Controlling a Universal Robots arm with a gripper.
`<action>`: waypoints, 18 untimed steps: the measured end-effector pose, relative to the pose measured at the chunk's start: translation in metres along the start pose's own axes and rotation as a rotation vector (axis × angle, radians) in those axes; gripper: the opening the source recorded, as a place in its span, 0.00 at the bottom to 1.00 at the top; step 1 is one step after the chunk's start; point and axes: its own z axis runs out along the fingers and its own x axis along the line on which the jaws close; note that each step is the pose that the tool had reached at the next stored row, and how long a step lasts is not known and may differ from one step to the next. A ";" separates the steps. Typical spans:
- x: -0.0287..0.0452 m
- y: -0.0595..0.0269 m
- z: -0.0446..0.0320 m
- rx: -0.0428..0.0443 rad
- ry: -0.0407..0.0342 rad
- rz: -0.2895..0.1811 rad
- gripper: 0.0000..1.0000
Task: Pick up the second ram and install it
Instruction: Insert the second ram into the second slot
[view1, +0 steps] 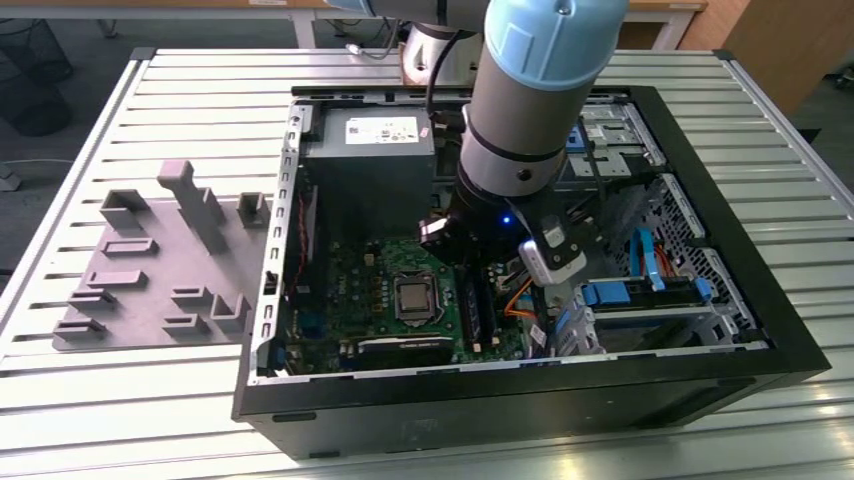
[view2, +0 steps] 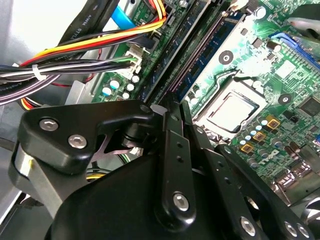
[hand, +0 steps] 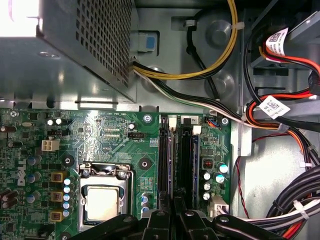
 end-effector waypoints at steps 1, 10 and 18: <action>-0.0001 0.0000 0.0000 0.0000 0.0000 0.001 0.14; -0.0014 -0.0001 0.0014 -0.0007 0.0001 0.008 0.14; -0.0015 -0.0002 0.0042 -0.0009 0.0002 0.008 0.14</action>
